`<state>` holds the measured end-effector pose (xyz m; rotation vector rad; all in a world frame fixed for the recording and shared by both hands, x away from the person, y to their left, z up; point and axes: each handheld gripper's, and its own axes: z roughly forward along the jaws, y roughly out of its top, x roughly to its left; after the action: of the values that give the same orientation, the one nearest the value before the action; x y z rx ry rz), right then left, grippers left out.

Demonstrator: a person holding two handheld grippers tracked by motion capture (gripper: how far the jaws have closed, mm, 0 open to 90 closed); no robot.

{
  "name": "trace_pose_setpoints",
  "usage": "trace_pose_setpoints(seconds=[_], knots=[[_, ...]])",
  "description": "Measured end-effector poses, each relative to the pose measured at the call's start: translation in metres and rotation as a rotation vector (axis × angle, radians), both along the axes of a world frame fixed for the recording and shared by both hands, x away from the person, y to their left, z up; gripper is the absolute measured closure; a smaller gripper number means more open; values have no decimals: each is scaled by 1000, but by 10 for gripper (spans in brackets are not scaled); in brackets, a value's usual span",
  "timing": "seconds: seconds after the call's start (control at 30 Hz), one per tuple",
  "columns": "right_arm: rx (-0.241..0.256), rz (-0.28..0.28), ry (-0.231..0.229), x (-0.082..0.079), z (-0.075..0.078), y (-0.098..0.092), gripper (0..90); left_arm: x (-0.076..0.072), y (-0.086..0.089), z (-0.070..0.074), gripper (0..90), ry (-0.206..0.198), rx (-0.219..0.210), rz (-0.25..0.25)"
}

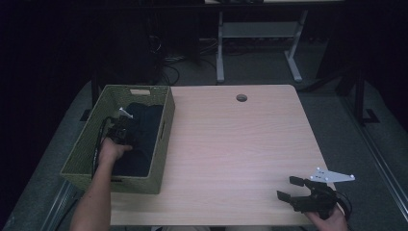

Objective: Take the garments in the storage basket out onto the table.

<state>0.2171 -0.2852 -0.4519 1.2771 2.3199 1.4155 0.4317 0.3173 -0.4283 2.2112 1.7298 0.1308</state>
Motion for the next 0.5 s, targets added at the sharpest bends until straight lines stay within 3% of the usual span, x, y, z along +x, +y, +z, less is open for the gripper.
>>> trace_pose_setpoints(seconds=[0.1,0.27,0.5], knots=[[7,0,4,0,0,0,167,0,6,1,725,4,-56,44],[6,5,0,1,0,1,166,-1,8,4,728,0,-70,43],[13,6,-1,1,1,1,166,-5,17,19,729,-38,-141,60]])
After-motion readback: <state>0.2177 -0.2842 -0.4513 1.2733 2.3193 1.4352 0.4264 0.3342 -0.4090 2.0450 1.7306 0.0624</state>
